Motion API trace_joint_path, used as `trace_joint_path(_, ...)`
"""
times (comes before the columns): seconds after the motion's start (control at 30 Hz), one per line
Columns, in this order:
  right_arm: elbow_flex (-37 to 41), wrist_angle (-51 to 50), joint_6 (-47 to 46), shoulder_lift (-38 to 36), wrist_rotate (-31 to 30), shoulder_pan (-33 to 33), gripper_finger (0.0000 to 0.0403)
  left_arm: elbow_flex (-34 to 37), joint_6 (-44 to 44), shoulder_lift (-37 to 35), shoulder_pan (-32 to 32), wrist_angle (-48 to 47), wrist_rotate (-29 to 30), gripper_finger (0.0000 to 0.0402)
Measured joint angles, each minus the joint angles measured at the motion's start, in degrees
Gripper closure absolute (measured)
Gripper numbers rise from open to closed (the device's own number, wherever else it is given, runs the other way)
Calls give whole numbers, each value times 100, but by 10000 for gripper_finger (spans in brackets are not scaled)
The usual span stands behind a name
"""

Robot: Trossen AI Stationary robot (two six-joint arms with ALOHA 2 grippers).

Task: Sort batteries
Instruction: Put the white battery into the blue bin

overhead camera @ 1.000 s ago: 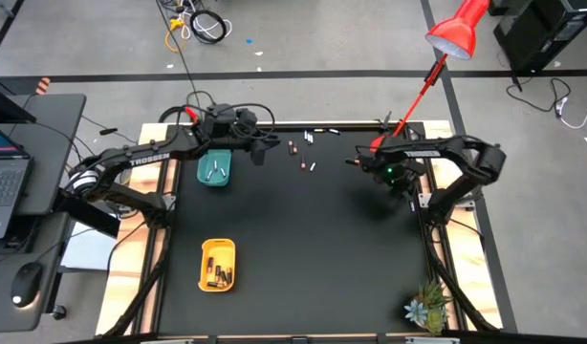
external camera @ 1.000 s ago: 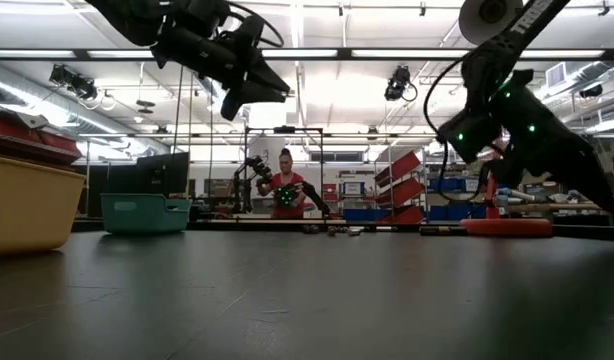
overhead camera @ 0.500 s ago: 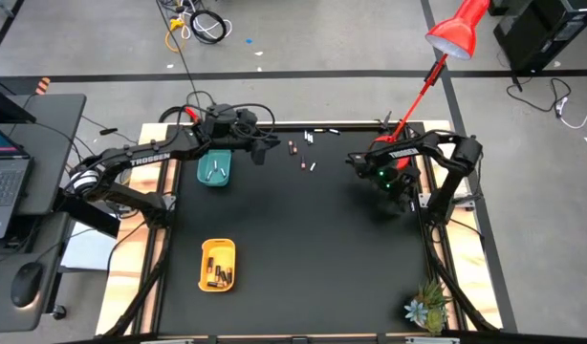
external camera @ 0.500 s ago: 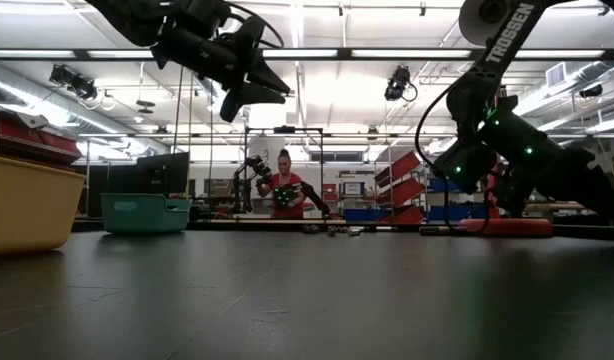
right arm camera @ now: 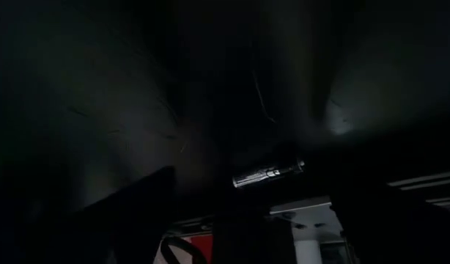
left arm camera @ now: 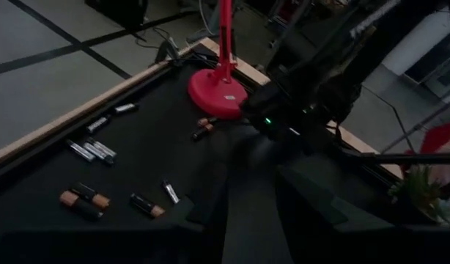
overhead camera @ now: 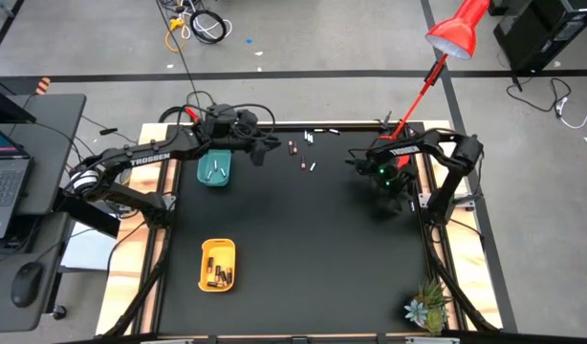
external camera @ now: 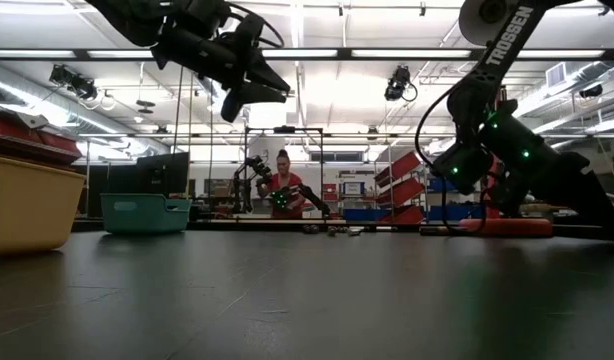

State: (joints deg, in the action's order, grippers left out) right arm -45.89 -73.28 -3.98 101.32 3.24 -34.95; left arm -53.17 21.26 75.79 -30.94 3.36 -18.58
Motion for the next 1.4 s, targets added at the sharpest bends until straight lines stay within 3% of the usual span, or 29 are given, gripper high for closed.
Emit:
trace_joint_path(0.47,129,47,87,-4,368,-506,53,0,42,-2,2,-29,-316,282)
trace_joint_path(0.7,163,105,142,-2,713,-427,60,0,46,-2,2,-29,-316,282)
trace_joint_path(1.03,161,284,63,-2,1654,-52,92,0,46,-2,-17,-21,-314,282)
trace_joint_path(1.4,-160,-1186,-788,0,464,110,120,0,24,-4,-17,-5,-314,282)
